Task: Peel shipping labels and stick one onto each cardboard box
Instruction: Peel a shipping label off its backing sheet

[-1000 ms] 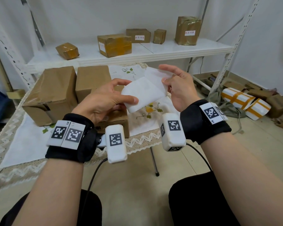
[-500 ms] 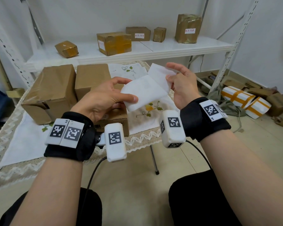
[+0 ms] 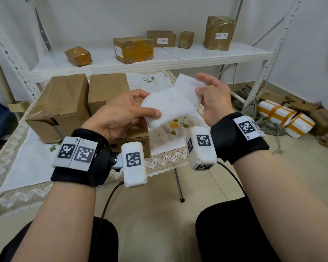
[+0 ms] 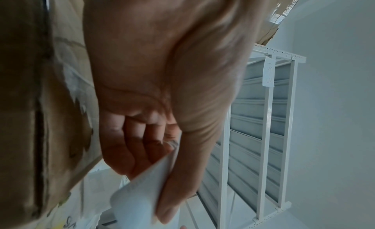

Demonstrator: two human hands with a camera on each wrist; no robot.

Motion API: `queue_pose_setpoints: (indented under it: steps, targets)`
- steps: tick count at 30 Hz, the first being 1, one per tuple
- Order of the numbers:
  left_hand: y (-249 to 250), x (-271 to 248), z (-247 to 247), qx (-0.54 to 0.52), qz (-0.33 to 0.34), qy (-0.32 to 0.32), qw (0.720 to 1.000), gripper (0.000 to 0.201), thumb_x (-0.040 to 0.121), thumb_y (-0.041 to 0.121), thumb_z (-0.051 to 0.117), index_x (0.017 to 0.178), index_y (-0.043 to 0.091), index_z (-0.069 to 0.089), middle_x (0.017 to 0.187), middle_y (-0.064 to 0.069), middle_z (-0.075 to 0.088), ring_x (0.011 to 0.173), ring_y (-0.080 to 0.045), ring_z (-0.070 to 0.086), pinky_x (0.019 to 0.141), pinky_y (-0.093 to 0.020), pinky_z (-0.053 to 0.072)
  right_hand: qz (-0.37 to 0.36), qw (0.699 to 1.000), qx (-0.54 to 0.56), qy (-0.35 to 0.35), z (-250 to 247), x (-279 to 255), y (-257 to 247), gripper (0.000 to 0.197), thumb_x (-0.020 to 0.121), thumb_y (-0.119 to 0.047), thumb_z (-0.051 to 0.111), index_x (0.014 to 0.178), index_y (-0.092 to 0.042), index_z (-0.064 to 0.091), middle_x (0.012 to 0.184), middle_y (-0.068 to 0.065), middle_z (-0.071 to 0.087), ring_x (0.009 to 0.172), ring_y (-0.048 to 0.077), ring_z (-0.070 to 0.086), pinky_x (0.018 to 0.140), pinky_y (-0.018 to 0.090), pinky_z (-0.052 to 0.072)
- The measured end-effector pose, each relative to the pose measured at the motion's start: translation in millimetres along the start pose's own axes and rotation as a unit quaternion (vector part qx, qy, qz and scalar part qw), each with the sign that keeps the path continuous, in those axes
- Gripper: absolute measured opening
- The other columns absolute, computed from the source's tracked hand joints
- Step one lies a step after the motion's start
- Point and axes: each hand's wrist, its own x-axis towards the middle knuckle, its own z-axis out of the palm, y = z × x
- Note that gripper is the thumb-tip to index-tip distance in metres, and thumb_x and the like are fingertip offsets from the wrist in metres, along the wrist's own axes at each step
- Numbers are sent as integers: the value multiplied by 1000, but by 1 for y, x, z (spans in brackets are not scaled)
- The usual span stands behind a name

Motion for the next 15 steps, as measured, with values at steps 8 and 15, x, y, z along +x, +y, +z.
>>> queue_pose_setpoints:
  steps: [8, 15]
  targets:
    - [4, -5, 5, -46, 68, -27, 996, 38, 76, 0, 74, 110, 13, 62, 109, -11, 75, 99, -20, 73, 79, -22, 61, 26, 997, 13, -68, 1, -12, -8, 42, 87, 10, 48, 104, -16, 76, 113, 9, 71, 91, 25, 65, 73, 29, 55]
    - [2, -5, 7, -35, 92, -42, 994, 43, 81, -8, 72, 118, 9, 60, 113, -6, 69, 104, -19, 69, 89, -26, 59, 36, 985, 21, -165, 3, -22, -12, 27, 92, -7, 70, 118, -14, 71, 106, 2, 72, 77, 14, 69, 60, 25, 54]
